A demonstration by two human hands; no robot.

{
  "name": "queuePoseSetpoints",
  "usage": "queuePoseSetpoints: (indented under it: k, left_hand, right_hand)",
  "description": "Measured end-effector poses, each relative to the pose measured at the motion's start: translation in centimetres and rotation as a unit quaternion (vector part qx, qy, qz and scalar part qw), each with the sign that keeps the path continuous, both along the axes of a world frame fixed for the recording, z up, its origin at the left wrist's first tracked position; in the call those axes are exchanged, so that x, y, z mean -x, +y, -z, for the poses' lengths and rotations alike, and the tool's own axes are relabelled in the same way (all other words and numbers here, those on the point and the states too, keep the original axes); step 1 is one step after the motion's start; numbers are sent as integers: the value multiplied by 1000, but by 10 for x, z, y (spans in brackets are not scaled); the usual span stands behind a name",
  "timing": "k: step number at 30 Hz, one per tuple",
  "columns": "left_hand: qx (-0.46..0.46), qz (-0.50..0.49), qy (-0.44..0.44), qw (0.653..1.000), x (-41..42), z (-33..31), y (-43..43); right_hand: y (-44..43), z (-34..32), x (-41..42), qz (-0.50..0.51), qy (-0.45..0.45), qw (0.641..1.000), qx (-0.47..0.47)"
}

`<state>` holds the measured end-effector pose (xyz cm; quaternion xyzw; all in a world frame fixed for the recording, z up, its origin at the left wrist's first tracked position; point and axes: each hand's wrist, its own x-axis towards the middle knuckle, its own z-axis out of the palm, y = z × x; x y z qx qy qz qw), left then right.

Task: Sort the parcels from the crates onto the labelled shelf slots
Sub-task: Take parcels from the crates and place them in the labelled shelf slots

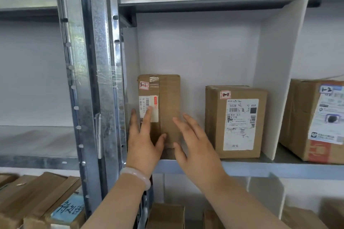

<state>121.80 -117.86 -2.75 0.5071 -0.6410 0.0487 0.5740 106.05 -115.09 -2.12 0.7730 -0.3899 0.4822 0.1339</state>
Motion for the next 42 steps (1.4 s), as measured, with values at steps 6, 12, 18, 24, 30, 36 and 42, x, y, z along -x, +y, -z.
queuePoseSetpoints:
  k: [6, 12, 18, 24, 30, 36, 42]
  left_hand:
    - [113, 25, -34, 993, 41, 2, 28]
    - [46, 173, -33, 983, 108, -7, 34]
    - [13, 204, 18, 979, 135, -9, 21]
    - [19, 199, 15, 980, 127, -5, 14]
    - [46, 186, -16, 981, 115, -4, 11]
    - [37, 176, -39, 983, 111, -3, 6]
    - [34, 140, -68, 987, 111, -6, -5]
  right_hand:
    - [33, -4, 64, 41, -90, 976, 195]
    - [35, 0, 103, 108, -182, 975, 65]
    - [31, 2, 112, 92, -188, 978, -16]
    - [29, 3, 122, 89, -194, 977, -25]
    - [21, 1, 124, 53, -189, 980, -21]
    - [9, 6, 123, 35, -170, 984, -42]
    - [-5, 7, 122, 65, -135, 988, -48]
